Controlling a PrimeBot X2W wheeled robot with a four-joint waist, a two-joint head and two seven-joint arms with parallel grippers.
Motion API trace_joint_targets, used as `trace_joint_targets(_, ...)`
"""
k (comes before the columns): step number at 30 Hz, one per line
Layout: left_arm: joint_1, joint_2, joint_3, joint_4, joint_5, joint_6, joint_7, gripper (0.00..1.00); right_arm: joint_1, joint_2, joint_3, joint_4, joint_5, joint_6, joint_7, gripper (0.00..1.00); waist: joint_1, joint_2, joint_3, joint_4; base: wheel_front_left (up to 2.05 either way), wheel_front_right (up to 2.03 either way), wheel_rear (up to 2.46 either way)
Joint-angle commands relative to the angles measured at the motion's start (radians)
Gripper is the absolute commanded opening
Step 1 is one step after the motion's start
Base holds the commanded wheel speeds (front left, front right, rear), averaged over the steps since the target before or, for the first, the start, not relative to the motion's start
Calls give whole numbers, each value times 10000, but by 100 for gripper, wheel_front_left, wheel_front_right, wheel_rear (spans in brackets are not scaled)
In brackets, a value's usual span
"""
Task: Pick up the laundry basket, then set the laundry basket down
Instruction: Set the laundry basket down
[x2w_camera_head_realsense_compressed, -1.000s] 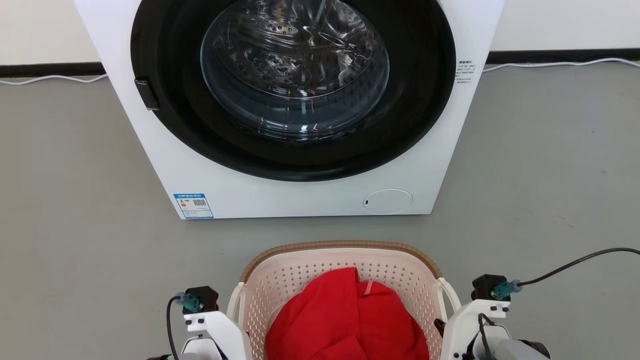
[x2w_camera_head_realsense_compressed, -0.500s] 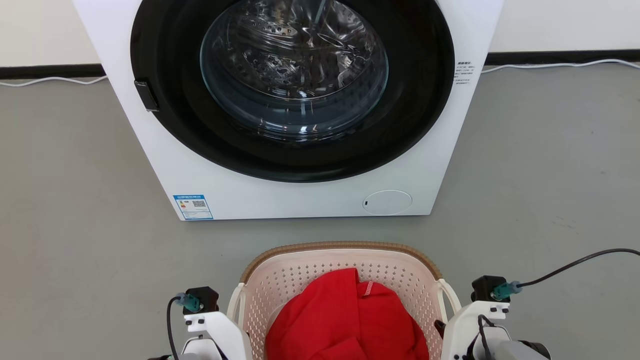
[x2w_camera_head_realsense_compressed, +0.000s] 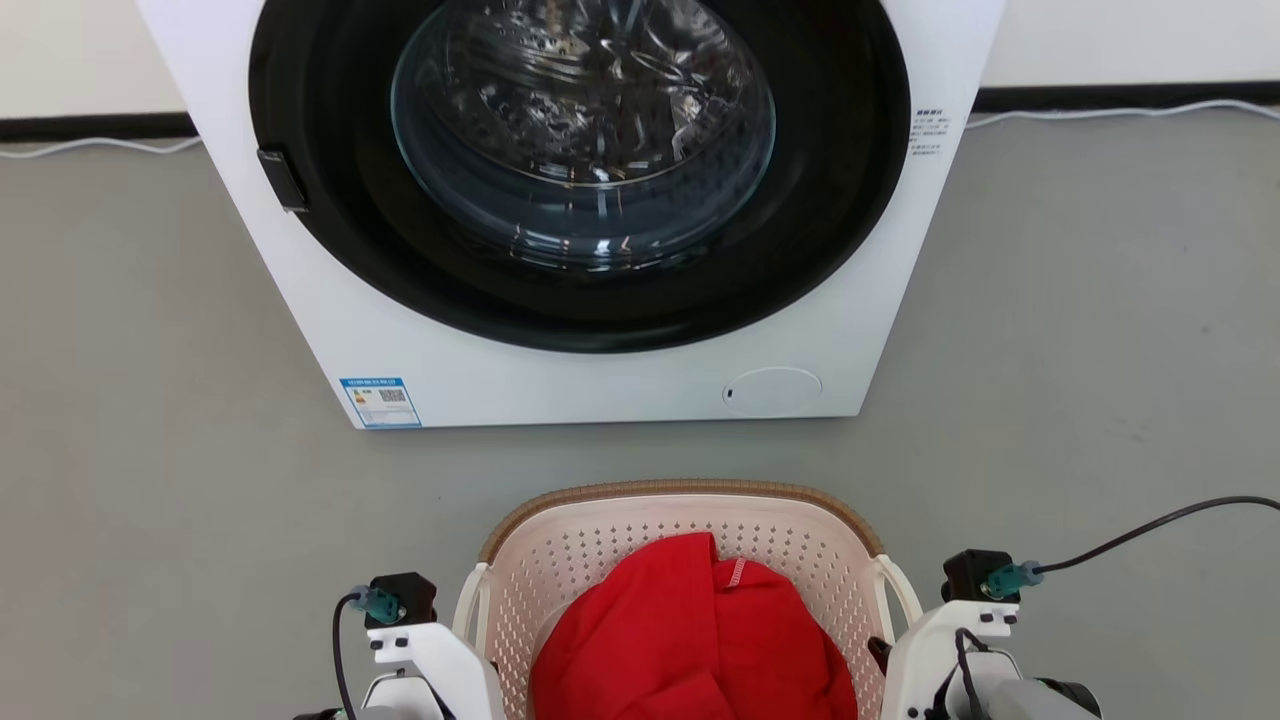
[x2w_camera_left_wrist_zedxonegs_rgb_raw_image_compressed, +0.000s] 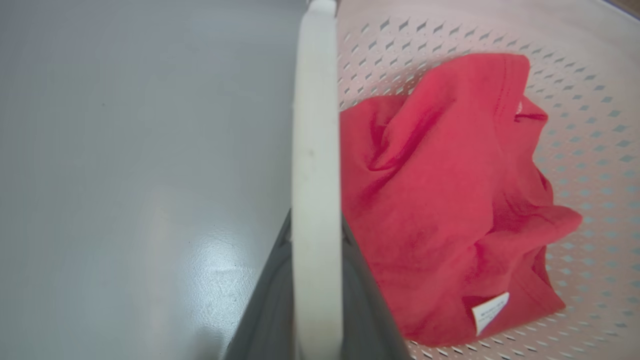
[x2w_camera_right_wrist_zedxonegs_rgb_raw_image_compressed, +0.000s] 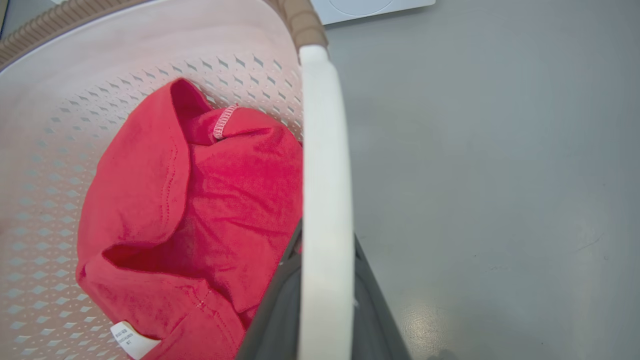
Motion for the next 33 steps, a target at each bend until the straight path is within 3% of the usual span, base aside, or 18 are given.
trace_joint_targets(1,-405,405,213,-55,-109,-70,-167,0,-192,-174,166,-118,74,75,-190,0,0,0,99,-14,0,0,0)
trace_joint_targets(33,-1917,736,10,-58,-4,-105,-1092,0,-1645,-115,733,-300,465,75,-1283,0,0,0,2631,-204,0,0,0)
